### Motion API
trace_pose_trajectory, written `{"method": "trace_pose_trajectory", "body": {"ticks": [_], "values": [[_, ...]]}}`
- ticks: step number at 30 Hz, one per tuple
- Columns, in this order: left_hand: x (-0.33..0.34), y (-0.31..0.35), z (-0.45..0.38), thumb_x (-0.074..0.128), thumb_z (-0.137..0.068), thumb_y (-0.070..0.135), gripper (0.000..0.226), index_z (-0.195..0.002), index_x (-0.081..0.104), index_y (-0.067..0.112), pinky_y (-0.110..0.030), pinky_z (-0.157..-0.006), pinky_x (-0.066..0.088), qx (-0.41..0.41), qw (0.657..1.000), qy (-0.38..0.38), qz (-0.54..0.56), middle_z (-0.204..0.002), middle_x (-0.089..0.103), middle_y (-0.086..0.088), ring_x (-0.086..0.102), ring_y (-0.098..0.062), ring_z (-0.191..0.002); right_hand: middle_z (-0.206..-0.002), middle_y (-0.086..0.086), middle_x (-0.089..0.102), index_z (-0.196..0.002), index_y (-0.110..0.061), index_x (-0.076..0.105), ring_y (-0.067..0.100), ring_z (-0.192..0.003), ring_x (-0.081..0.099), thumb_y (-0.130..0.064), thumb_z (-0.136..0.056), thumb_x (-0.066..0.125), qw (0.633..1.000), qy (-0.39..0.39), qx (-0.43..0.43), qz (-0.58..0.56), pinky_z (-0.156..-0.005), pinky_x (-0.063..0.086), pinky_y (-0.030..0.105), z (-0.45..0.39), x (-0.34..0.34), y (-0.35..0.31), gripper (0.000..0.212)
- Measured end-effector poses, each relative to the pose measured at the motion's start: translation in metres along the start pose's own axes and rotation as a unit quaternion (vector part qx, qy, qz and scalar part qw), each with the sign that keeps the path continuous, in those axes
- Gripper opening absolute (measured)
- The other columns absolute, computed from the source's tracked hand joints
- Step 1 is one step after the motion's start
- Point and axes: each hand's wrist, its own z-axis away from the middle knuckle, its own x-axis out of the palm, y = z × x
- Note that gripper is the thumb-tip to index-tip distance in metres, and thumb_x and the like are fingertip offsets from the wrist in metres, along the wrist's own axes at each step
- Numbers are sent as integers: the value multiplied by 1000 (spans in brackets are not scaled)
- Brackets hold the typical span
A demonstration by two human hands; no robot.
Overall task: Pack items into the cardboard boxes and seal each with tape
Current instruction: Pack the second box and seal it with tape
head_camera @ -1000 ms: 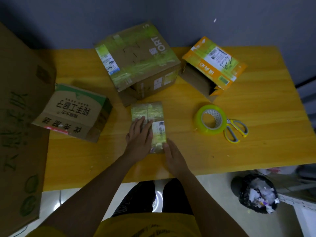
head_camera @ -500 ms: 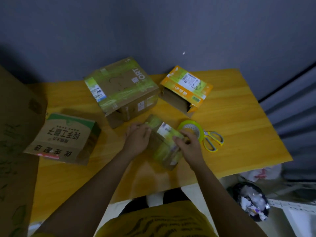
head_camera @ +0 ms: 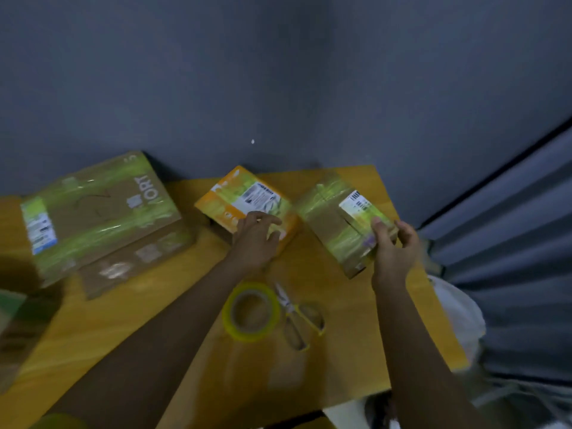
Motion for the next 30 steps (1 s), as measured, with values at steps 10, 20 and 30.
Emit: {"method": "trace_pose_trajectory", "body": {"ticks": [10,20,30], "values": [[43,51,-96,45,-99,25,36,-134,49,20,-43,-104,29,-100,992,25,-69,-145,32,-6,28,-31,-132,-78,15,55,-79,-6,55,24,-75,53,-32,-83,74,954,-249,44,161,-67,43,37,-213,82,21,33],[47,40,-124,45,-99,19,32,-129,53,15,-43,-101,31,-115,988,88,-55,-139,39,-5,33,-30,-125,-142,11,46,-135,-12,52,26,-130,44,-27,-101,50,877,-386,-135,253,-106,37,33,-201,161,36,37],[11,-21,-42,42,-94,18,30,-116,63,18,-44,-99,38,-211,951,224,13,-120,53,-10,46,-33,-118,-155,16,26,-143,-14,43,40,-144,17,-67,-79,34,597,-556,-375,440,-114,16,61,-19,146,46,84]]}}
